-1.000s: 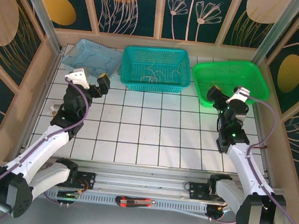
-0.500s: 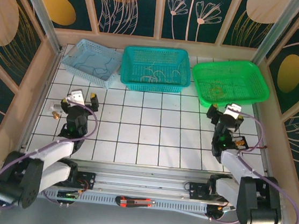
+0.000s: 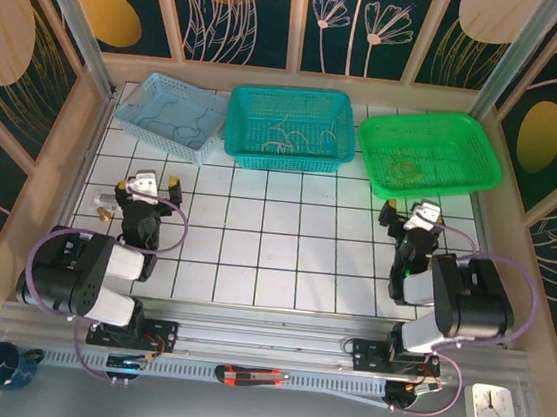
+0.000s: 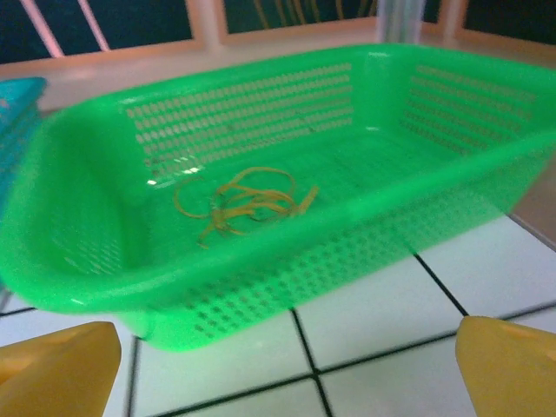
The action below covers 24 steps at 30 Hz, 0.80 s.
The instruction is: Untangle the cables
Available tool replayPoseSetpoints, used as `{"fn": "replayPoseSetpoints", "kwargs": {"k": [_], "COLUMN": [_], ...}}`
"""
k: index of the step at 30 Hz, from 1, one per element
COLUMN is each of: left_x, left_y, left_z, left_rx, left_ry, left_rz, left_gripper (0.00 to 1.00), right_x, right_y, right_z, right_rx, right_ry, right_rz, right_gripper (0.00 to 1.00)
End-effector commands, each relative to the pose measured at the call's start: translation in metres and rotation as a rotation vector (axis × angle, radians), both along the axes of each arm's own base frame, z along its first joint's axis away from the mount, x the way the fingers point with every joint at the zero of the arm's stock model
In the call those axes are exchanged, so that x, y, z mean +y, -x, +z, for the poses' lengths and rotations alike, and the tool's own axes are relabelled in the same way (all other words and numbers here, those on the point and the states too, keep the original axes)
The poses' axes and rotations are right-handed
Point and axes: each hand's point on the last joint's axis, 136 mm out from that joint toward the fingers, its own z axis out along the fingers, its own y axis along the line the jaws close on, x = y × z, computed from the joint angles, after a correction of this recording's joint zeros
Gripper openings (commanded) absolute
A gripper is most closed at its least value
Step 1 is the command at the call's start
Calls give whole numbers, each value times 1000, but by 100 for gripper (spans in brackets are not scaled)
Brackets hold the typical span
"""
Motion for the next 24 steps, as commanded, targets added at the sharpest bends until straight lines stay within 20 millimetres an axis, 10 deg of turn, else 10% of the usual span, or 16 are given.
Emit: {"fn": "replayPoseSetpoints", "kwargs": {"k": [1, 24], "left_x": [-13, -1], "left_y": [-12, -27], "left_z": [20, 12], "left_rx": [-99, -39], "left_ry": [12, 82], "left_rz": [-111, -108], "left_gripper": [99, 99], "right_x": [8, 13], "right_y": [-7, -26], "right_z": [26, 18], "right_rx": [-103, -43], "right_ry": [-24, -46], "right_rz": [79, 162], "right_gripper": [99, 99]}}
